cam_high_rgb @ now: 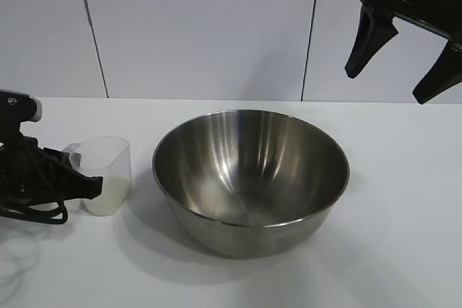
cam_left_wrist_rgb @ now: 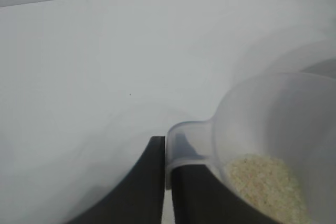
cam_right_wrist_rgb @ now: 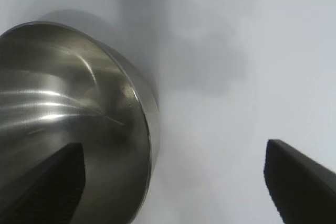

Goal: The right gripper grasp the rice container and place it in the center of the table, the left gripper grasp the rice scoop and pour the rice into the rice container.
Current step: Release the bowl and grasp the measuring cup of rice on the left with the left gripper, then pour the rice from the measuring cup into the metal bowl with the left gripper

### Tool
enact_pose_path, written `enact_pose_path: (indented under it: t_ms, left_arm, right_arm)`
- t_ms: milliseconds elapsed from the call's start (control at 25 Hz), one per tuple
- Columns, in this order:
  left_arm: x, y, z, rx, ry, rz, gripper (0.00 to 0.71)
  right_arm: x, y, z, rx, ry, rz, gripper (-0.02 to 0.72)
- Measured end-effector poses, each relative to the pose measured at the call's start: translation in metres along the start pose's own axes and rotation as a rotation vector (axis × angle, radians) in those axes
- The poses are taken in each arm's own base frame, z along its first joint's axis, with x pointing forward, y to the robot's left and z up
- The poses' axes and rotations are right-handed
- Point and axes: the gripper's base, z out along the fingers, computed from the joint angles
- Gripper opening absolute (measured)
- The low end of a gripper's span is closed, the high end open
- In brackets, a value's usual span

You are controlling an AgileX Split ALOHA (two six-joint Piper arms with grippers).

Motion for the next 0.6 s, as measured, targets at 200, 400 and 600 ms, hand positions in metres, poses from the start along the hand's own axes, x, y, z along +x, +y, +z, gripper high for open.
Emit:
enact_pose_path:
  t_ms: [200,400,600]
  left_arm:
    - [0.000,-0.001,0.000,0.013,-0.001,0.009,0.010]
    - [-0.007,-0.001,-0.002,0.013,-0.024,0.011,0.009]
    - [-0.035,0.005,-0.008,0.026,-0.122,0.037,0.009]
  right_arm:
    - [0.000,0.000,0.000,0.000,0.000,0.000,0.638]
    - [0.000,0.000,0.000,0.001,-0.004,0.000,0.638]
    - [-0.001,0.000,0.000,0.001,-0.006,0.000,0.638]
